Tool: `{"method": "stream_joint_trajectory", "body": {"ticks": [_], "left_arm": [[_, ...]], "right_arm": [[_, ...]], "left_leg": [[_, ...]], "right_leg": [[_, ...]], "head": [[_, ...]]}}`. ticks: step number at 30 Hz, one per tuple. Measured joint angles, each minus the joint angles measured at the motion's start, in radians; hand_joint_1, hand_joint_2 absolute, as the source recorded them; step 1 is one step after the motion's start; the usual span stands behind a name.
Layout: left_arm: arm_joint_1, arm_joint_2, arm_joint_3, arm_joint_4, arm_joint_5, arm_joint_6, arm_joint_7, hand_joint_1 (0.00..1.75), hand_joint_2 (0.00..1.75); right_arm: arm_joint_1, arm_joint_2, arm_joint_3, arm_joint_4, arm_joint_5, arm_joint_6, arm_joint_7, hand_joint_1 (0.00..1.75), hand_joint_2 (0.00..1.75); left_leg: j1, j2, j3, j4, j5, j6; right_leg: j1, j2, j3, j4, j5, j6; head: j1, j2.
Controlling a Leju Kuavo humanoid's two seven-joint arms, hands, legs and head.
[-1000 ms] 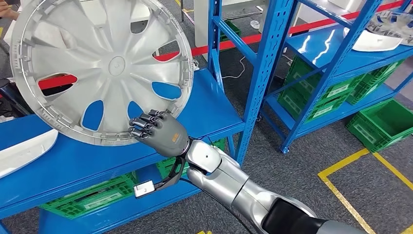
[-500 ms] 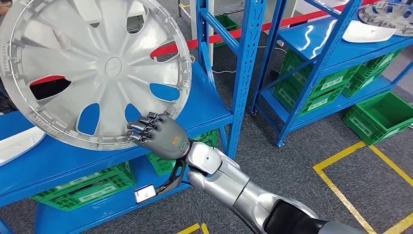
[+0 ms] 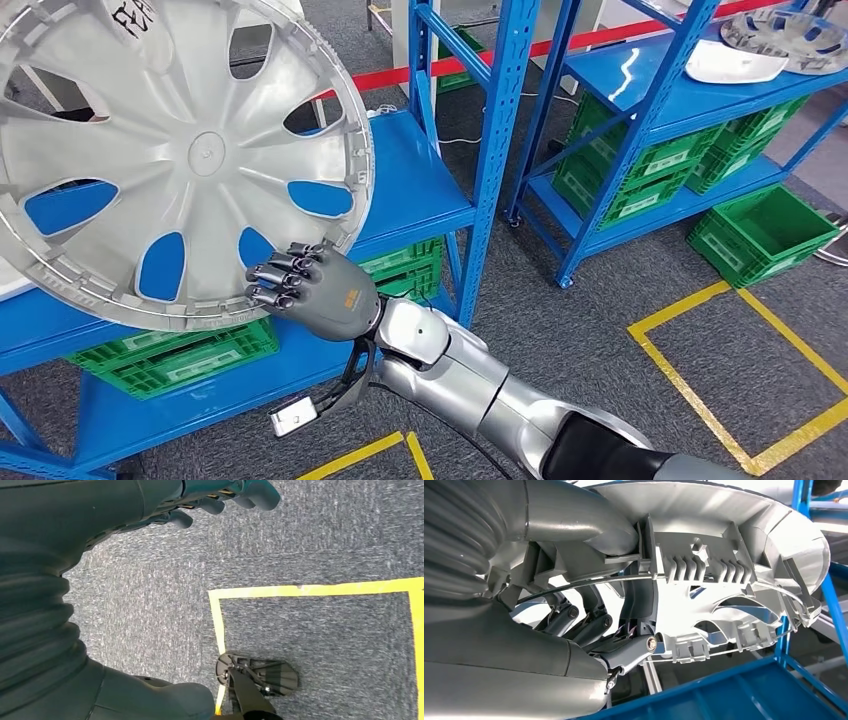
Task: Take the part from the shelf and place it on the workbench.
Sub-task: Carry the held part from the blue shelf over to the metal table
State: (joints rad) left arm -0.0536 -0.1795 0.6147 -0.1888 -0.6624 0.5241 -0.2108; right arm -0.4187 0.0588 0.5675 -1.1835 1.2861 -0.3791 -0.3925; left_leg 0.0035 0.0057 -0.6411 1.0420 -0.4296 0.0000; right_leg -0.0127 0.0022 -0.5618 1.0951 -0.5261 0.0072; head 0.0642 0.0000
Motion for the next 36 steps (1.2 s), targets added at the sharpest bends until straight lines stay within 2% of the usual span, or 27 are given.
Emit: {"method": "stream_joint_trajectory", "body": {"ticks": [1,2,4,5,7,9,10,11,12,13,14,15,16,17,19,21,23,25,26,27,28,29,30,32,33,35,36], "left_arm": [[0.0,0.0,0.0,0.0,0.0,0.001,0.001,0.0,1.75],[0.0,0.0,0.0,0.0,0.0,0.002,0.002,0.0,1.75],[0.0,0.001,0.003,0.0,0.0,0.005,0.005,0.0,1.75],[0.0,0.001,0.005,0.0,0.0,0.005,0.006,0.0,1.75],[0.001,0.002,0.011,0.0,0.0,0.005,0.002,0.0,1.75],[0.001,0.003,0.014,0.0,0.0,0.004,-0.006,0.0,1.75],[0.0,0.003,0.015,0.0,0.0,0.004,-0.01,0.0,1.75],[0.0,0.004,0.016,0.0,0.001,0.004,-0.012,0.0,1.75],[0.0,0.005,0.016,0.0,0.001,0.004,-0.013,0.0,1.75],[-0.001,0.006,0.017,0.0,0.001,0.004,-0.014,0.0,1.75],[-0.002,0.007,0.017,-0.001,0.001,0.004,-0.014,0.0,1.75],[-0.004,0.008,0.018,-0.001,0.001,0.004,-0.014,0.0,1.75],[-0.005,0.008,0.019,-0.002,0.002,0.004,-0.015,0.0,1.75],[-0.005,0.008,0.02,-0.002,0.002,0.004,-0.015,0.0,1.75],[-0.004,0.008,0.023,-0.002,0.002,0.005,-0.015,0.0,1.75],[-0.003,0.008,0.025,-0.002,0.003,0.006,-0.015,0.0,1.75],[-0.003,0.009,0.026,-0.002,0.004,0.007,-0.013,0.0,1.75],[-0.002,0.008,0.028,-0.002,0.004,0.01,-0.009,0.0,1.75],[-0.002,0.008,0.029,-0.002,0.004,0.011,-0.006,0.0,1.75],[-0.002,0.008,0.031,-0.002,0.004,0.012,-0.004,0.0,1.75],[-0.002,0.008,0.032,-0.002,0.004,0.014,-0.002,0.0,1.75],[-0.002,0.008,0.032,-0.002,0.004,0.015,-0.002,0.0,1.75],[-0.002,0.008,0.032,-0.002,0.004,0.015,-0.002,0.0,1.75],[-0.003,0.007,0.033,-0.002,0.0,0.015,-0.002,0.0,1.75],[-0.003,0.006,0.033,-0.002,-0.002,0.013,-0.003,0.0,1.75],[-0.002,0.007,0.033,-0.002,-0.006,0.009,-0.003,0.0,1.75],[-0.001,0.008,0.033,-0.002,-0.007,0.007,-0.004,0.0,1.75]], "right_arm": [[-0.001,0.0,0.002,-0.001,0.0,0.0,0.0,1.75,1.75],[-0.001,0.001,0.003,-0.001,-0.001,0.001,0.0,1.75,1.75],[-0.003,0.002,0.004,-0.001,-0.002,0.001,0.0,1.75,1.75],[-0.004,0.003,0.005,-0.001,-0.003,0.002,0.0,1.75,1.75],[-0.006,0.005,0.008,-0.001,-0.005,0.002,0.0,1.75,1.75],[-0.005,0.007,0.011,-0.001,-0.009,0.003,0.0,1.75,1.75],[-0.005,0.008,0.012,-0.001,-0.011,0.003,0.0,1.75,1.75],[-0.005,0.008,0.014,0.0,-0.011,0.003,0.0,1.75,1.75],[-0.005,0.008,0.014,0.0,-0.012,0.003,0.0,1.75,1.75],[-0.005,0.008,0.015,0.0,-0.013,0.003,-0.001,1.75,1.75],[-0.005,0.008,0.016,0.0,-0.013,0.002,-0.002,1.75,1.75],[-0.005,0.008,0.016,0.0,-0.014,0.002,-0.002,1.75,1.75],[-0.005,0.009,0.016,0.0,-0.015,0.002,-0.003,1.75,1.75],[-0.005,0.01,0.017,0.0,-0.015,0.002,-0.003,1.75,1.75],[-0.005,0.01,0.018,0.001,-0.016,0.002,-0.003,1.75,1.75],[-0.004,0.009,0.02,0.001,-0.016,0.002,-0.003,1.75,1.75],[-0.005,0.009,0.023,0.001,-0.017,0.002,-0.004,1.75,1.75],[-0.005,0.009,0.027,0.002,-0.018,0.002,-0.005,1.75,1.75],[-0.005,0.009,0.028,0.004,-0.019,0.002,-0.005,1.75,1.75],[-0.005,0.009,0.029,0.005,-0.02,0.002,-0.005,1.75,1.75],[-0.005,0.009,0.03,0.006,-0.021,0.002,-0.005,1.75,1.75],[-0.006,0.009,0.031,0.007,-0.022,0.002,-0.005,1.75,1.75],[-0.008,0.01,0.032,0.007,-0.022,0.002,-0.005,1.75,1.75],[-0.013,0.012,0.033,0.008,-0.024,0.003,-0.004,1.75,1.75],[-0.016,0.012,0.034,0.008,-0.025,0.004,-0.004,1.75,1.75],[-0.019,0.013,0.035,0.009,-0.027,0.006,-0.003,1.75,1.75],[-0.021,0.013,0.035,0.01,-0.027,0.007,-0.003,1.75,1.75]], "left_leg": [[-0.001,0.0,-0.003,0.002,0.005,-0.006],[-0.001,0.0,-0.004,0.002,0.012,-0.013],[0.001,-0.001,-0.008,0.0,0.021,-0.026],[0.002,-0.002,-0.014,0.008,0.008,-0.033],[0.005,-0.004,-0.043,0.078,-0.069,-0.044],[0.007,-0.004,-0.075,0.197,-0.157,-0.053],[0.008,-0.004,-0.08,0.242,-0.173,-0.056],[0.009,-0.004,-0.069,0.26,-0.164,-0.058],[0.01,-0.004,-0.042,0.244,-0.139,-0.058],[0.011,-0.004,0.002,0.198,-0.112,-0.057],[0.011,-0.005,0.055,0.129,-0.101,-0.054],[0.009,-0.007,0.103,0.062,-0.102,-0.048],[0.006,-0.009,0.133,0.011,-0.111,-0.041],[0.003,-0.011,0.146,-0.017,-0.121,-0.033],[0.0,-0.011,0.136,-0.024,-0.11,-0.013],[0.002,-0.007,0.118,-0.027,-0.088,0.008],[0.002,-0.003,0.093,-0.027,-0.063,0.021],[0.0,-0.003,0.062,-0.025,-0.037,0.025],[-0.002,-0.003,0.046,-0.023,-0.025,0.025],[-0.004,-0.003,0.029,-0.021,-0.014,0.024],[-0.005,-0.003,0.013,-0.017,-0.004,0.023],[-0.006,-0.003,0.0,-0.014,0.005,0.022],[-0.007,-0.003,-0.011,-0.01,0.013,0.019],[-0.007,-0.003,-0.023,-0.006,0.029,0.009],[-0.007,-0.003,-0.026,-0.007,0.038,0.002],[-0.005,-0.003,-0.028,-0.014,0.053,-0.011],[-0.005,-0.004,-0.034,-0.009,0.044,-0.018]], "right_leg": [[0.003,0.0,0.022,-0.036,-0.008,-0.006],[0.006,0.001,0.028,-0.05,-0.013,-0.012],[0.005,0.0,0.018,-0.054,0.002,-0.026],[0.003,-0.001,0.01,-0.056,0.013,-0.034],[-0.001,-0.003,-0.012,-0.06,0.036,-0.046],[-0.001,-0.003,-0.04,-0.06,0.058,-0.049],[-0.001,-0.003,-0.053,-0.059,0.068,-0.048],[-0.001,-0.004,-0.068,-0.059,0.079,-0.046],[-0.001,-0.004,-0.083,-0.058,0.091,-0.043],[-0.002,-0.003,-0.096,-0.058,0.102,-0.039],[-0.002,-0.003,-0.108,-0.057,0.113,-0.034],[-0.001,-0.003,-0.116,-0.056,0.122,-0.029],[0.0,-0.004,-0.121,-0.057,0.132,-0.023],[0.0,-0.004,-0.123,-0.059,0.142,-0.016],[-0.002,-0.004,-0.125,-0.067,0.158,-0.001],[-0.004,-0.003,-0.138,-0.051,0.13,0.009],[-0.005,-0.002,-0.167,0.039,0.032,0.013],[-0.003,-0.002,-0.193,0.174,-0.053,0.016],[-0.003,-0.002,-0.192,0.217,-0.06,0.016],[-0.002,-0.002,-0.175,0.23,-0.047,0.013],[-0.001,-0.002,-0.141,0.205,-0.023,0.01],[0.001,-0.002,-0.092,0.15,0.0,0.004],[0.005,-0.003,-0.034,0.074,0.002,-0.004],[0.013,-0.003,0.043,-0.042,-0.015,-0.014],[0.017,-0.002,0.056,-0.069,-0.025,-0.019],[0.015,-0.002,0.044,-0.078,-0.007,-0.028],[0.012,-0.003,0.035,-0.081,0.005,-0.035]], "head": [[0.001,0.0],[0.002,0.0],[0.003,0.0],[0.002,0.0],[0.0,0.0],[-0.002,0.0],[-0.001,0.0],[-0.002,0.0],[-0.002,0.0],[-0.002,0.0],[-0.001,0.0],[-0.001,0.0],[0.0,0.0],[0.0,0.0],[-0.001,0.0],[-0.002,0.0],[-0.001,0.0],[-0.001,0.0],[-0.001,0.0],[-0.001,0.0],[-0.001,0.0],[-0.001,0.0],[-0.001,0.0],[-0.001,0.0],[-0.001,0.0],[0.001,0.0],[0.001,0.0]]}}
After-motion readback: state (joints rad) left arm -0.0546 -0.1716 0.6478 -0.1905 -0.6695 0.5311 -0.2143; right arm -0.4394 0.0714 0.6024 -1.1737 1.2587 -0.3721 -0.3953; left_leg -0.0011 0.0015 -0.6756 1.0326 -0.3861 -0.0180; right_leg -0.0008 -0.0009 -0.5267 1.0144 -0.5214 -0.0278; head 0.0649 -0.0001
